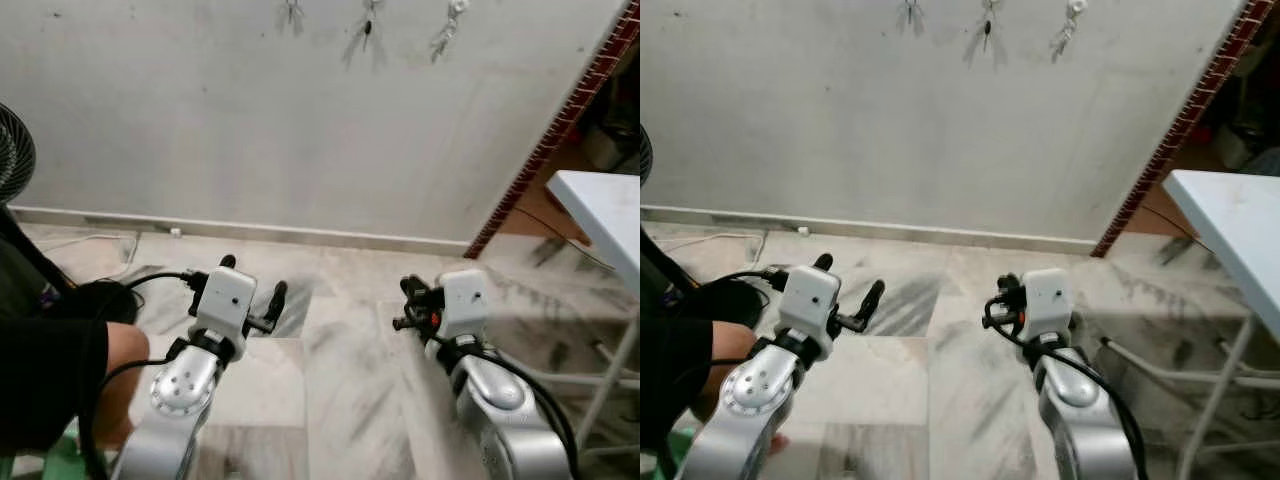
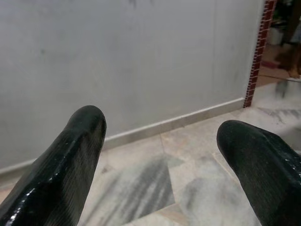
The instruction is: Hang keys on a hook
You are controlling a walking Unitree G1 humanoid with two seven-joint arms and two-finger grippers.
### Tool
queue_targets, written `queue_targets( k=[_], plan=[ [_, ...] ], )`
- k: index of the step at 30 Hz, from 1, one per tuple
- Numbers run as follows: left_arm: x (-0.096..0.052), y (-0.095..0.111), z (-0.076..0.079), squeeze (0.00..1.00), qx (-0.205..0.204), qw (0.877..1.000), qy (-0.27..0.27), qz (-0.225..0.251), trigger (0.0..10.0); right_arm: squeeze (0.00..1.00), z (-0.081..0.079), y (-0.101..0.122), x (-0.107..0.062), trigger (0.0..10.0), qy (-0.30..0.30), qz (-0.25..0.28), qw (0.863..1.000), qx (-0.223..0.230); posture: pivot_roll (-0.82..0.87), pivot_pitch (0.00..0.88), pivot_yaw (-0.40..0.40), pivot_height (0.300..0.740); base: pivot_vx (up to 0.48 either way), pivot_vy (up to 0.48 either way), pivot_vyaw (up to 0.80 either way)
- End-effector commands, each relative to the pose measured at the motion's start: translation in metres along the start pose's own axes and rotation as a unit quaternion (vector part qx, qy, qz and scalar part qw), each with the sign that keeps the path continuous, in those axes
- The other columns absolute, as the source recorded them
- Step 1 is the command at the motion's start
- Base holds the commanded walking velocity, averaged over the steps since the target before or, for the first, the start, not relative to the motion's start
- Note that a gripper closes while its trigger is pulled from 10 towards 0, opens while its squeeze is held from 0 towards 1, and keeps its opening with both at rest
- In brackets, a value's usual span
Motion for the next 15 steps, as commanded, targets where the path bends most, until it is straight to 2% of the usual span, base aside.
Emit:
queue_targets(
  k=[1, 6, 8, 9, 10, 12, 15],
  plan=[
    [0.002, 0.003, 0.005, 0.00, -0.007, 1.000, -0.009, 0.007, 10.0, 0.00, 0.008, 0.005, 0.000, 10.0, -0.011, 0.005, 1.000, -0.005, 0.16, 0.064, -0.121, 0.740, 0.000, 0.000, -0.76],
    [0.007, 0.015, -0.004, 0.00, -0.027, 0.999, 0.005, 0.042, 10.0, 0.00, 0.016, 0.022, 0.000, 10.0, -0.032, 0.049, 0.998, 0.037, 0.16, 0.064, -0.122, 0.740, 0.000, 0.000, -0.77],
    [0.011, 0.021, -0.017, 0.00, -0.032, 0.997, 0.039, 0.057, 10.0, 0.00, 0.028, 0.029, -0.002, 10.0, -0.064, 0.067, 0.994, 0.063, 0.15, 0.062, -0.122, 0.740, 0.000, 0.000, -0.78],
    [0.011, 0.021, -0.017, 0.00, -0.032, 0.997, 0.039, 0.057, 10.0, 0.00, 0.028, 0.029, -0.002, 10.0, -0.064, 0.067, 0.994, 0.063, 0.15, 0.062, -0.122, 0.740, 0.000, 0.000, -0.78],
    [0.013, 0.024, -0.025, 0.00, -0.035, 0.995, 0.062, 0.063, 10.0, 0.00, 0.035, 0.029, -0.004, 10.0, -0.083, 0.071, 0.991, 0.078, 0.14, 0.059, -0.119, 0.740, 0.000, 0.000, -0.77],
    [0.015, 0.025, -0.029, 0.00, -0.045, 0.994, 0.076, 0.064, 10.0, 0.00, 0.040, 0.028, -0.006, 10.0, -0.098, 0.071, 0.988, 0.098, 0.14, 0.057, -0.118, 0.740, 0.000, 0.000, -0.63],
    [0.019, 0.026, -0.025, 0.00, -0.049, 0.994, 0.068, 0.067, 10.0, 0.00, 0.044, 0.025, -0.008, 10.0, -0.111, 0.067, 0.985, 0.110, 0.13, 0.053, -0.114, 0.740, 0.000, 0.000, -0.51]
  ],
)
Point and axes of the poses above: a point about 5 cm out from each wrist's last joint towards the gripper, its own x axis pointing out of the wrist towards the gripper, its own y axis along the axis of the wrist's last joint, z = x × y, the point moved 6 cm from there along x, pointing out of the wrist towards the gripper
